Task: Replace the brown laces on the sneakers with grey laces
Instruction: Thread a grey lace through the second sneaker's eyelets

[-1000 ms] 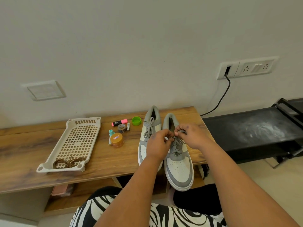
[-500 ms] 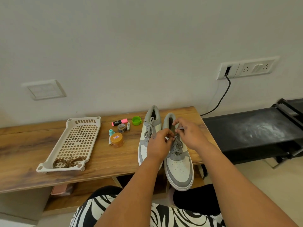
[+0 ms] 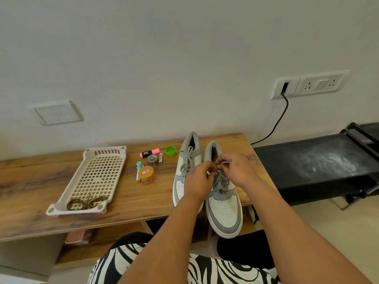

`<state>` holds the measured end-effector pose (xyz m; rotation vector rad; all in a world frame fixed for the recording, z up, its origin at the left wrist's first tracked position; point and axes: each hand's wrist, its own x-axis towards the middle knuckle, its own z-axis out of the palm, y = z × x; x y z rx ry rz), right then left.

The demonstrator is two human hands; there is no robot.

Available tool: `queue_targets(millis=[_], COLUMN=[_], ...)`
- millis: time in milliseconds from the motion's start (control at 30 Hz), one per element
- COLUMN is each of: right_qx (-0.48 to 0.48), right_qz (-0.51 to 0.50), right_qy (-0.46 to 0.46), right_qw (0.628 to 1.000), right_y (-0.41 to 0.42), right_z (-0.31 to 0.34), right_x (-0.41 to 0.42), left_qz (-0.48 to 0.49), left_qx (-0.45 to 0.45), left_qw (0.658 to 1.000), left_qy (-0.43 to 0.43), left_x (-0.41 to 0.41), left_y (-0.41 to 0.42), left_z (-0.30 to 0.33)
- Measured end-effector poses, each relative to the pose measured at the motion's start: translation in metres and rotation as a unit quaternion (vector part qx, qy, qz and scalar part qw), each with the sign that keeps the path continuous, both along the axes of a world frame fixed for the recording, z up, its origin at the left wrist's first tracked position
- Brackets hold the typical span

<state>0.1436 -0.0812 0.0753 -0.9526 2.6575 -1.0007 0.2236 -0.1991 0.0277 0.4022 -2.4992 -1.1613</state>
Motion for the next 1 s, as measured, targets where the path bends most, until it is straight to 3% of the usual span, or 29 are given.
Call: queue_targets(millis=[433,533,867,1000], right_qx=[0.036,0.046,0.013,0.043], right_qz=[0.027,0.021,0.02,0.0], right_qy=[0.006,0.026,-0.026,-0.007], right_qw=[0.999,0.998,0.999,0.999], right_y=[0.007,0.007,0.013,0.017], right_z=[0.003,0.0,-0.003,-0.001], right_x=[-0.005,-0.006,-0.007,-0.01], left_qz=[0.039,0.075,0.075,0.053], left_qx=[-0.039,0.006,0.011,0.002], left_qw=[0.998,0.996,0.997,0.996], left_qy=[0.026,0.044,-0.018,-0.072], left_x=[0.003,0.01,0.008,0.007], left_y=[0.006,0.017,0.019,0.008], left_z=[0.001,-0.002,-0.003,0.011])
